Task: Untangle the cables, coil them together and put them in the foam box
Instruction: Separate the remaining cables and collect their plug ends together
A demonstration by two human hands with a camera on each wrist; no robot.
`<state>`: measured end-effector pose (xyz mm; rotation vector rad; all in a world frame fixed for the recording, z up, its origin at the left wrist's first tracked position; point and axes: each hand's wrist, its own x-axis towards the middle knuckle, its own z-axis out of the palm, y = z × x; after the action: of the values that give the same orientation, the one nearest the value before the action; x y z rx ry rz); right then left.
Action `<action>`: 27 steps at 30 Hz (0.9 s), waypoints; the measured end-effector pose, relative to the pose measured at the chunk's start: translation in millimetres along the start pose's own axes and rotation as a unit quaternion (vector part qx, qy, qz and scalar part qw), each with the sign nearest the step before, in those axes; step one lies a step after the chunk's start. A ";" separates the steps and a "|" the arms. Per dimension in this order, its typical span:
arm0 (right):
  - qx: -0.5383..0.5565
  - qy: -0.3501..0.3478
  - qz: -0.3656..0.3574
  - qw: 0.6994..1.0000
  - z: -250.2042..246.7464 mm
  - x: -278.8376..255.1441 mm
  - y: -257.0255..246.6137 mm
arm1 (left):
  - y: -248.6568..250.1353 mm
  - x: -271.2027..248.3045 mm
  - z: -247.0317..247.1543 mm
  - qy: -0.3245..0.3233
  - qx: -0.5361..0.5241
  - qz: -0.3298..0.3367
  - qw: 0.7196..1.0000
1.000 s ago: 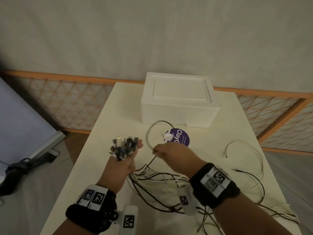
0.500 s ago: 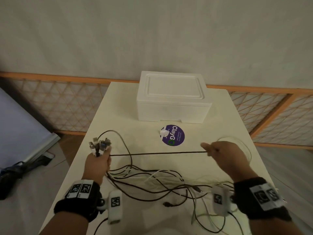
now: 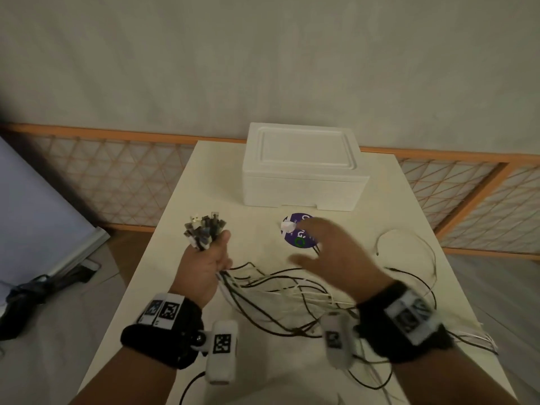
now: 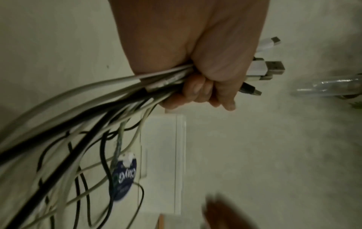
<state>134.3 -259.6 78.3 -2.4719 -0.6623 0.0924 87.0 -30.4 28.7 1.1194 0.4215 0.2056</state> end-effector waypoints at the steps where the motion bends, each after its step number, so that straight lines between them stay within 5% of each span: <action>1: 0.017 -0.070 -0.032 0.997 15.4 5.2 -27.2 | 1.7 -4.4 10.9 -0.019 -0.019 -0.004 1.000; 4: 0.048 -0.173 -0.041 0.983 61.4 16.5 -63.5 | 6.7 -13.2 29.0 -0.051 -0.031 -0.004 0.998; 7: -0.025 -0.164 -0.017 0.986 81.8 15.6 -54.7 | 15.5 -12.8 21.3 -0.054 -0.063 0.011 0.997; 10: -0.118 -0.169 -0.039 0.978 84.6 3.1 -21.8 | 24.3 -1.0 -10.4 0.019 -0.111 -0.003 0.994; 16: -0.199 -0.177 0.136 0.954 52.4 -37.1 88.6 | 42.6 20.3 -85.3 0.159 -0.216 -0.038 0.963; 25: -0.265 -0.290 0.207 0.896 -15.3 -63.5 130.5 | 24.0 32.7 -80.7 0.190 -0.198 -0.055 0.960; 27: -0.230 -0.277 0.207 0.910 -24.2 -62.4 128.8 | 26.2 35.2 -79.9 0.191 -0.191 -0.055 0.961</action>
<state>141.2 -393.7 23.1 -3.0347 -0.3882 0.9268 86.0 59.7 15.1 0.6699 0.7521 0.3901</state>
